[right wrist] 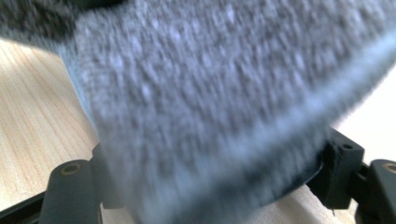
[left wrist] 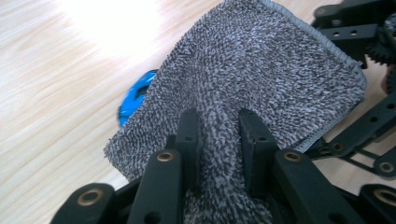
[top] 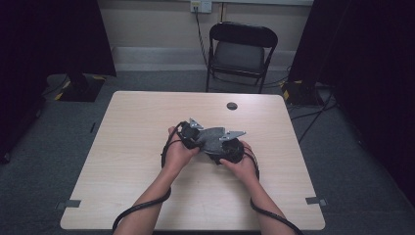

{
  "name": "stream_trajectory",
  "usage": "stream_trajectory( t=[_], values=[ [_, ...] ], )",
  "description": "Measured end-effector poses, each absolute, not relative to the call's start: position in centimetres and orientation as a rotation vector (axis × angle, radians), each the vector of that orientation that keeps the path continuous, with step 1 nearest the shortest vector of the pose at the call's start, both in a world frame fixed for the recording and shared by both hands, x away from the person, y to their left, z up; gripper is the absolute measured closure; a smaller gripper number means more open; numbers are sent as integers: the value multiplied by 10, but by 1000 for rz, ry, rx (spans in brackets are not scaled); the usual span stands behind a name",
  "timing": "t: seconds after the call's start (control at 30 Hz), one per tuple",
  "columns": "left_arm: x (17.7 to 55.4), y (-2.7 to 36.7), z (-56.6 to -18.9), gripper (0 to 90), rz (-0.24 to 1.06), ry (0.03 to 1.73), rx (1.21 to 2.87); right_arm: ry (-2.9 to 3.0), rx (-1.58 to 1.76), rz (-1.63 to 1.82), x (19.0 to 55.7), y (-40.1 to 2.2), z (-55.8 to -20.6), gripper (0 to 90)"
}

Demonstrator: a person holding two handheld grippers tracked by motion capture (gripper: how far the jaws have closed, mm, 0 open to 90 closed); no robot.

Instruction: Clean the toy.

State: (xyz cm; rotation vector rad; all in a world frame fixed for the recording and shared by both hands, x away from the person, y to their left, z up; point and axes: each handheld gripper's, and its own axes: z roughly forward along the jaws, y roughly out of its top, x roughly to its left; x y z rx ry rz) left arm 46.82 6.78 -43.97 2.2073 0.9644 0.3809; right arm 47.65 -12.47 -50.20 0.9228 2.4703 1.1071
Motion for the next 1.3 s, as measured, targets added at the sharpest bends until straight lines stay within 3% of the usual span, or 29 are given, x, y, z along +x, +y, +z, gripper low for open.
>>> stream_trajectory(
  t=[0.47,0.67,0.83,0.93,1.3],
  values=[
    [472,60,-449,595,299,1004,2096,2470,922,1106,477,-125,-502,235],
    [473,59,-457,615,288,1020,2075,2470,922,1106,477,-125,-502,235],
    [474,58,-457,733,302,1015,2102,2471,922,1106,477,-125,-502,235],
    [476,57,-455,759,306,1015,2112,2470,922,1106,477,-125,-502,235],
    [492,66,-449,767,375,1083,2125,2471,923,1107,477,-125,-502,235]
  ],
)
